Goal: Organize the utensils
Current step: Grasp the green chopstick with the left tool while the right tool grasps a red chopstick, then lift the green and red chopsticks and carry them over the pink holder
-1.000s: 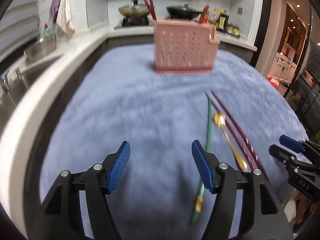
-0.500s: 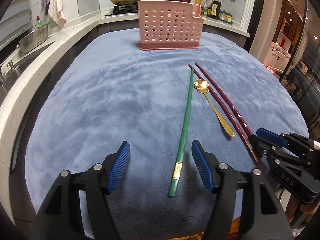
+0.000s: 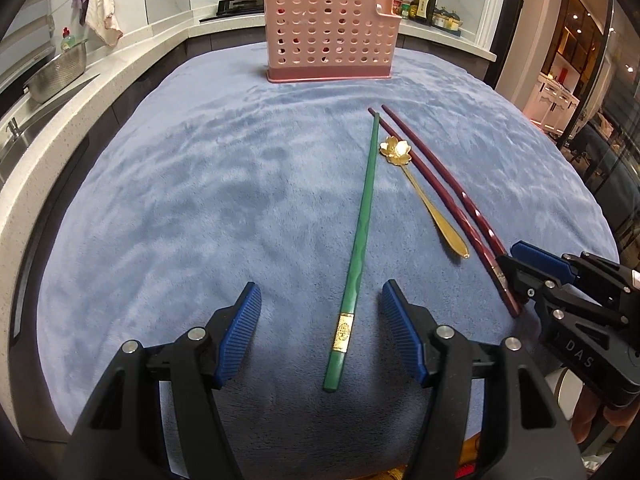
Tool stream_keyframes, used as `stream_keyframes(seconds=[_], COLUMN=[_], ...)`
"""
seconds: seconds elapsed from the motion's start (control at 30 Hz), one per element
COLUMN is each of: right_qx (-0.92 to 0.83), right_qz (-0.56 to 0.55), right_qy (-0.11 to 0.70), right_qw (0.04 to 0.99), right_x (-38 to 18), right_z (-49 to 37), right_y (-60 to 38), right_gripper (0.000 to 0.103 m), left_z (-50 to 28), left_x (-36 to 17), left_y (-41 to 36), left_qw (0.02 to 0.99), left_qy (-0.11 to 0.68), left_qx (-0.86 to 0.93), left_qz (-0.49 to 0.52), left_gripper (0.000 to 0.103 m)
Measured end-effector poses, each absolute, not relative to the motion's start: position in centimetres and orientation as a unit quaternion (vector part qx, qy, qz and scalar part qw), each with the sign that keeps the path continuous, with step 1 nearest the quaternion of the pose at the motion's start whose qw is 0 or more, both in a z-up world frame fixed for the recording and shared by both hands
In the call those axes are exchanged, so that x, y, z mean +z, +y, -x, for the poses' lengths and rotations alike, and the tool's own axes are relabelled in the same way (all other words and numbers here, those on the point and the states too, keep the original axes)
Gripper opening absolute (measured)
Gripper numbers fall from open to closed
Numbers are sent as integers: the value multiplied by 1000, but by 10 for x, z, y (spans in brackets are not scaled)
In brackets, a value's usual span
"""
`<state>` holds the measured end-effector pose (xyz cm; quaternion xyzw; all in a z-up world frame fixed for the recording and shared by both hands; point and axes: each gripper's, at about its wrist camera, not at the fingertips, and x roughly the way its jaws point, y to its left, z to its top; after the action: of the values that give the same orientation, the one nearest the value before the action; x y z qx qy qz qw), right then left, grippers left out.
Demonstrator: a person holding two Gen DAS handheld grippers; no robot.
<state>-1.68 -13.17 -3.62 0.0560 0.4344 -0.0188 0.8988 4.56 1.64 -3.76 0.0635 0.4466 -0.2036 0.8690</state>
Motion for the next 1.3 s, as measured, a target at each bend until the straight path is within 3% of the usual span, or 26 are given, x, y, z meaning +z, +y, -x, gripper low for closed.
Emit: stream_keyframes(seconds=[0.23,0.57,0.93,1.3], right_qx=[-19,-18,-16,-25], right_qz=[-55,-60,-77,-100], right_qy=[434,434,424,358], right_qw=[899,899,902,928], right_x=[-37,-38,-26,31], right_z=[16,17,21,12], right_y=[-131,-133,-144,-173], right_gripper=[21,9,7,7], left_z=[-46,-41,-40,-66], left_x=[-41,-40,-14,37], left_y=[18,20,27,44], left_qw=[869,864,879,908], left_qy=[446,441,407,351], left_qx=[-205,-236,-243,-227], left_qz=[-60,-53,-44,-23], left_gripper=[54,11,9,7])
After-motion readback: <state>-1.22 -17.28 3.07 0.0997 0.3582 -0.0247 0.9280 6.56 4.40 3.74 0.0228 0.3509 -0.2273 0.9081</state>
